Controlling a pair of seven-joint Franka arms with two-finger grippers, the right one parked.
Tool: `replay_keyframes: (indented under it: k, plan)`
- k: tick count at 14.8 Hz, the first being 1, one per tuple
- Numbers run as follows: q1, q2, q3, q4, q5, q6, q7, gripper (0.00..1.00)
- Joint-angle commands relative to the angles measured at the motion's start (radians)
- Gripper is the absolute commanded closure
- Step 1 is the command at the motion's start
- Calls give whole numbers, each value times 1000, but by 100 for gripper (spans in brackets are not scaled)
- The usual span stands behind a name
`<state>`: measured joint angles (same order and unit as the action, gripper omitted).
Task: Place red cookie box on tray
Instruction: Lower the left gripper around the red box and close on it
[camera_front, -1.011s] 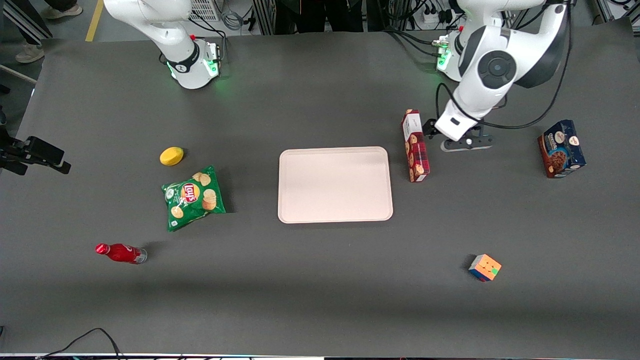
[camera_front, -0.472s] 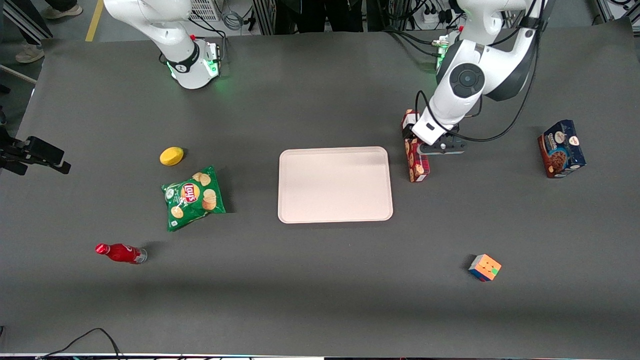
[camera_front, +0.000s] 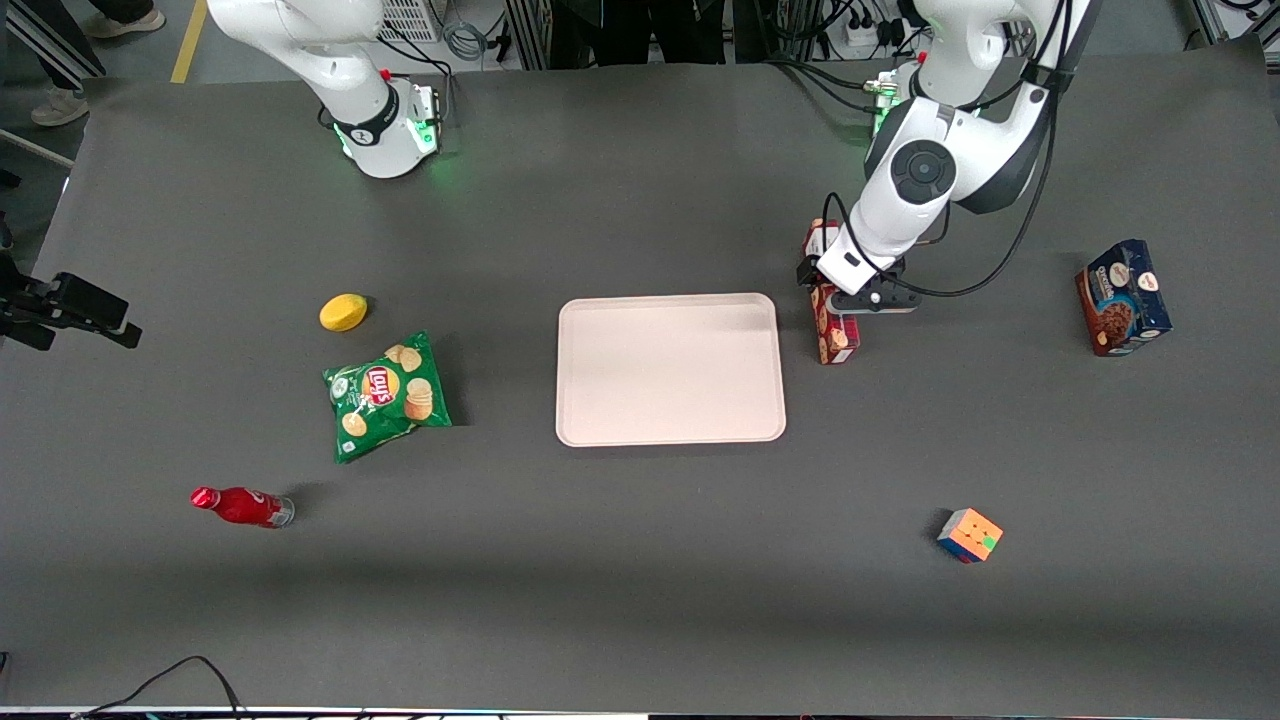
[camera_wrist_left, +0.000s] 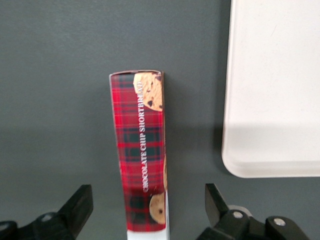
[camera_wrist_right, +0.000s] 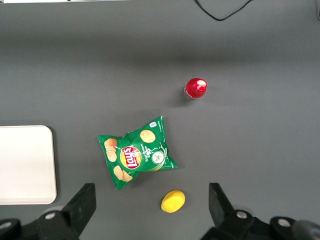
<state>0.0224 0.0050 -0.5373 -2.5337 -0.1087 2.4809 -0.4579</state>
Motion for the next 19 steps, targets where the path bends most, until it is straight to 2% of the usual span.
replay_keyframes:
  k: [1,9,13,15,17,19]
  plan:
    - [-2,42,-9,-43,-9,105,-22,0]
    - [-2,95,-29,-79,1,188,-36,0]
    - [-2,125,-29,-80,6,225,-35,5]
    - [-2,132,-29,-80,12,233,-35,12]
    - [1,133,-29,-85,35,233,-35,24]
    - [1,132,-27,-89,38,233,-35,44]
